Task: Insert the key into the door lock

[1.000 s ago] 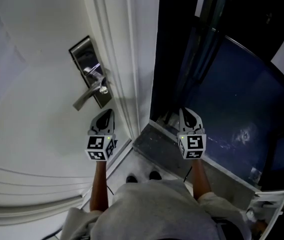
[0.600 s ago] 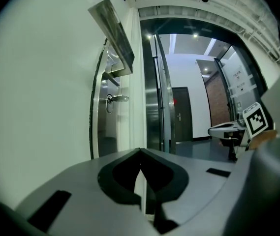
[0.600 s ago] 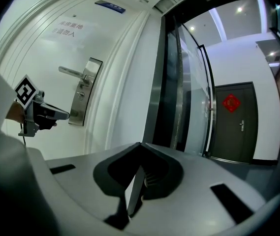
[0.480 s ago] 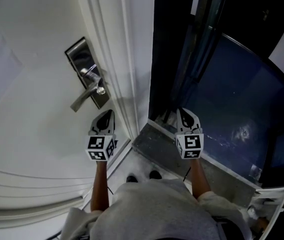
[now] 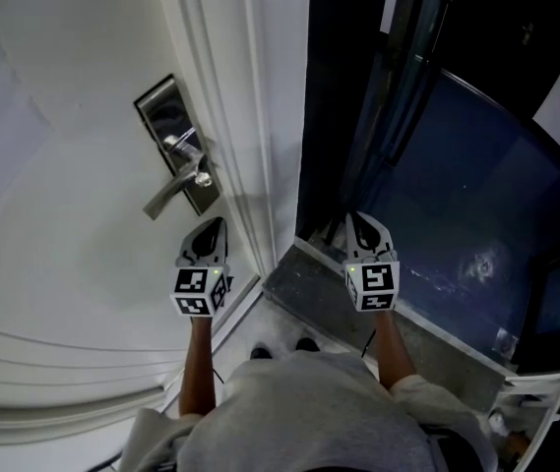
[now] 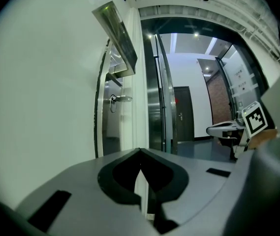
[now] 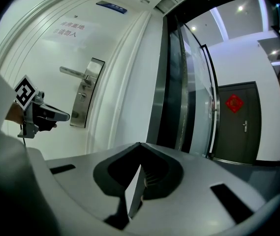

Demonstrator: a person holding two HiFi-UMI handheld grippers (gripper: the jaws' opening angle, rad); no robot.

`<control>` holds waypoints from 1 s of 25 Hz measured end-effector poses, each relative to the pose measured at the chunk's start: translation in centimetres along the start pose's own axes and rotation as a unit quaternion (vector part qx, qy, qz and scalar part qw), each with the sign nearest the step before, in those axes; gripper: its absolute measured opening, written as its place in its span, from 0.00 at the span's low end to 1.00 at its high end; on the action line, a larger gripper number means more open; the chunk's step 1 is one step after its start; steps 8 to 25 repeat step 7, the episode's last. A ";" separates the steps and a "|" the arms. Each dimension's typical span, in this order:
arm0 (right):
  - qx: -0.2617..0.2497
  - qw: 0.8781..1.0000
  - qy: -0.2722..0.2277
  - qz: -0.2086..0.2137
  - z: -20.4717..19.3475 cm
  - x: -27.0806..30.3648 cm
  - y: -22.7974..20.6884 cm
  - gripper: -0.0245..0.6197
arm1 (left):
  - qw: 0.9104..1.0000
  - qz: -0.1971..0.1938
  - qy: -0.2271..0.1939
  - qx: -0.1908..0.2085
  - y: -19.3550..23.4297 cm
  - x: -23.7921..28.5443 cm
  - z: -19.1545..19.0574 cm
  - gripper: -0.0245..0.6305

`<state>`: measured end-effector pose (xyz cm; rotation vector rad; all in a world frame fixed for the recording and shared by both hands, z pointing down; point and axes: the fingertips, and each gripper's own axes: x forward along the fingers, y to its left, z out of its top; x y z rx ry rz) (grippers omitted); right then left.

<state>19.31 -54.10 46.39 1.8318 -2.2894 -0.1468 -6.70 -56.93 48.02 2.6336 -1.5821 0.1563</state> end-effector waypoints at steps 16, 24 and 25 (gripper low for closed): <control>0.000 1.000 0.003 0.003 0.0 0.0 0.2 0.07 | 1.000 -0.003 0.004 -0.001 -0.2 -0.1 -0.1 0.06; 0.000 1.000 0.003 0.003 0.0 0.0 0.2 0.07 | 1.000 -0.003 0.004 -0.001 -0.2 -0.1 -0.1 0.06; 0.000 1.000 0.003 0.003 0.0 0.0 0.2 0.07 | 1.000 -0.003 0.004 -0.001 -0.2 -0.1 -0.1 0.06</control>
